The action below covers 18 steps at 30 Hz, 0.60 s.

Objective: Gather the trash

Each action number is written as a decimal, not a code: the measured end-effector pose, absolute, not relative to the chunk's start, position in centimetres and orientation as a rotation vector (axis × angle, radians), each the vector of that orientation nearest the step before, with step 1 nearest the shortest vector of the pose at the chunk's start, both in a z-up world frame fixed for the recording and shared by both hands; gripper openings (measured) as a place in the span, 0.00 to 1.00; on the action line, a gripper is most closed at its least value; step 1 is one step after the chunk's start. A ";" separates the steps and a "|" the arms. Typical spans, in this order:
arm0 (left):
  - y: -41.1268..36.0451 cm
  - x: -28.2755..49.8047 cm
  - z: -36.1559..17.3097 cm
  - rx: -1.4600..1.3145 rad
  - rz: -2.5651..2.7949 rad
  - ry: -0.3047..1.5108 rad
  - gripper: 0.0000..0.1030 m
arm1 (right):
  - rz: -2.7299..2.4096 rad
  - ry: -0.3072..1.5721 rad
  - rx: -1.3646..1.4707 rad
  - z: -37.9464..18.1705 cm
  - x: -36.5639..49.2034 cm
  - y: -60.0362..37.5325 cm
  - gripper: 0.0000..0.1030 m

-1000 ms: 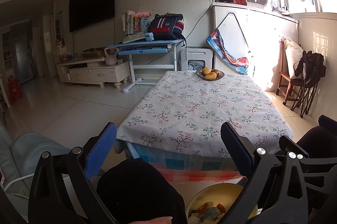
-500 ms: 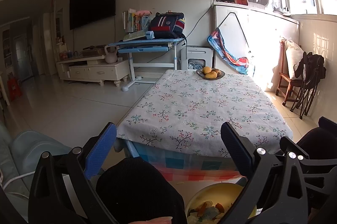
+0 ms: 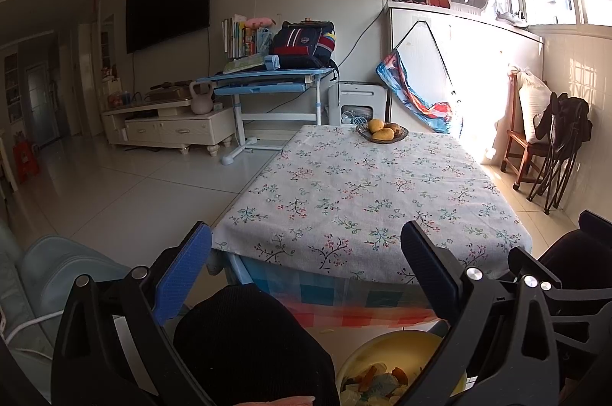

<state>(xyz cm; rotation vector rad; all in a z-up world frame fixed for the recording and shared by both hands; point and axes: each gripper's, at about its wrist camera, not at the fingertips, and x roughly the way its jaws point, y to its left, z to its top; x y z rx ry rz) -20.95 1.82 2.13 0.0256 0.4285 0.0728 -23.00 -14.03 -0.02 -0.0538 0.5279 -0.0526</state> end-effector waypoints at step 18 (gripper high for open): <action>1.9 -20.9 1.9 0.028 0.072 0.432 0.93 | -0.052 0.529 -0.055 0.0 -23.0 -14.0 0.93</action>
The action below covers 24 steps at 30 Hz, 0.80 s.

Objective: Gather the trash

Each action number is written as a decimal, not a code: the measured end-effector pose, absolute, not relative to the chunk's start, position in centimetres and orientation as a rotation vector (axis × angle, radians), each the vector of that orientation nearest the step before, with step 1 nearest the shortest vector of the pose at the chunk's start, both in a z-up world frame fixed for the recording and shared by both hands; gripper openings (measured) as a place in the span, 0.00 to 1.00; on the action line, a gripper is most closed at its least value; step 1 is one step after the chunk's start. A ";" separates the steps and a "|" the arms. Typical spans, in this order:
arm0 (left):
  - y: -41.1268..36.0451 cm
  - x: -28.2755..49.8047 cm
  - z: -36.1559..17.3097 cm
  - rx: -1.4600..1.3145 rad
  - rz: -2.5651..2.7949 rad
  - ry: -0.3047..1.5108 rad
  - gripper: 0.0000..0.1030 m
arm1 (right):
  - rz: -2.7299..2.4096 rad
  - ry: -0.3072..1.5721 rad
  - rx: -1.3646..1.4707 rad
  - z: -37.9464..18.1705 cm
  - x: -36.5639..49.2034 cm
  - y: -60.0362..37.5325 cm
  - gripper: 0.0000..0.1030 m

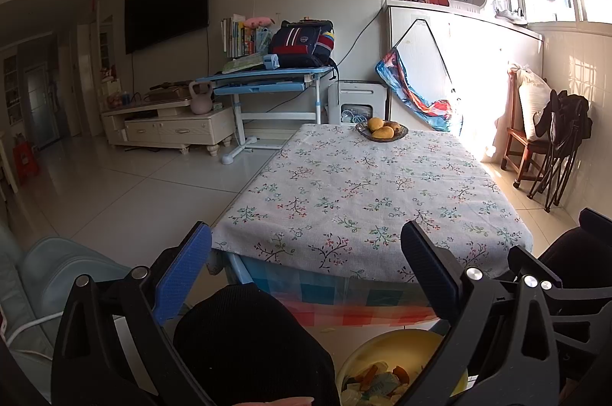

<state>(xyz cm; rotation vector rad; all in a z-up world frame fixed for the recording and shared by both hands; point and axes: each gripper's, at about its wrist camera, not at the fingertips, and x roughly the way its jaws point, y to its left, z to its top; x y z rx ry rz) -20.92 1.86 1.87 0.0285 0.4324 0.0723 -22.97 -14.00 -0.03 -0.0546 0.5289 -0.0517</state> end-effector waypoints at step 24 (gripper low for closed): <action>1.9 -20.9 1.9 0.030 0.071 0.434 0.93 | -0.050 0.531 -0.057 -0.1 -22.8 -13.9 0.93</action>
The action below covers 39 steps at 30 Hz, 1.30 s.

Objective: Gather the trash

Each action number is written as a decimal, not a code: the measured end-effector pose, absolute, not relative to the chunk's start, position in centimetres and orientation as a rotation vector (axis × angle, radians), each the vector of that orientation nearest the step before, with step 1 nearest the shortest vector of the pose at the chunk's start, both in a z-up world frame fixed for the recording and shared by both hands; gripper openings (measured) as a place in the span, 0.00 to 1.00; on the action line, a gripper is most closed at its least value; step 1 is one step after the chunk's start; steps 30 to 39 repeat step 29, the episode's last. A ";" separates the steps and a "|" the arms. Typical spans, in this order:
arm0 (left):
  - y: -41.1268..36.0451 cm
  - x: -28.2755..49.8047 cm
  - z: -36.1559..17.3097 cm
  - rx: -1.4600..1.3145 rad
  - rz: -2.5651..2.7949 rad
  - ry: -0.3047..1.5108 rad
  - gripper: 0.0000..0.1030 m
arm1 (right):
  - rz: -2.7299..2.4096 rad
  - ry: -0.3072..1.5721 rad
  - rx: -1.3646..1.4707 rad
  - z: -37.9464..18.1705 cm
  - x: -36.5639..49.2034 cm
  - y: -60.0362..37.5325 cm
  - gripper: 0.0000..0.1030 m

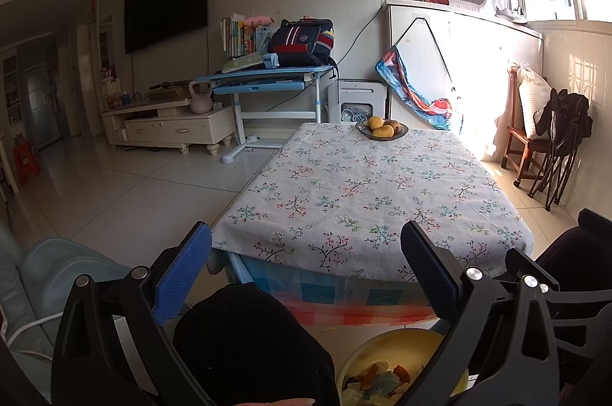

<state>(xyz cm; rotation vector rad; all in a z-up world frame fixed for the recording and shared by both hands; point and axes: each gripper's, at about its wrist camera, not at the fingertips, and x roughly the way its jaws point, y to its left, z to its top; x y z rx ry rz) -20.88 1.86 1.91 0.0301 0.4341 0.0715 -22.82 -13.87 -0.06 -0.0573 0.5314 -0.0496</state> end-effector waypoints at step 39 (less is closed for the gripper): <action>3.1 -20.2 0.0 -0.001 -0.010 0.539 0.93 | -0.050 0.535 -0.067 -0.7 -22.8 -14.0 0.93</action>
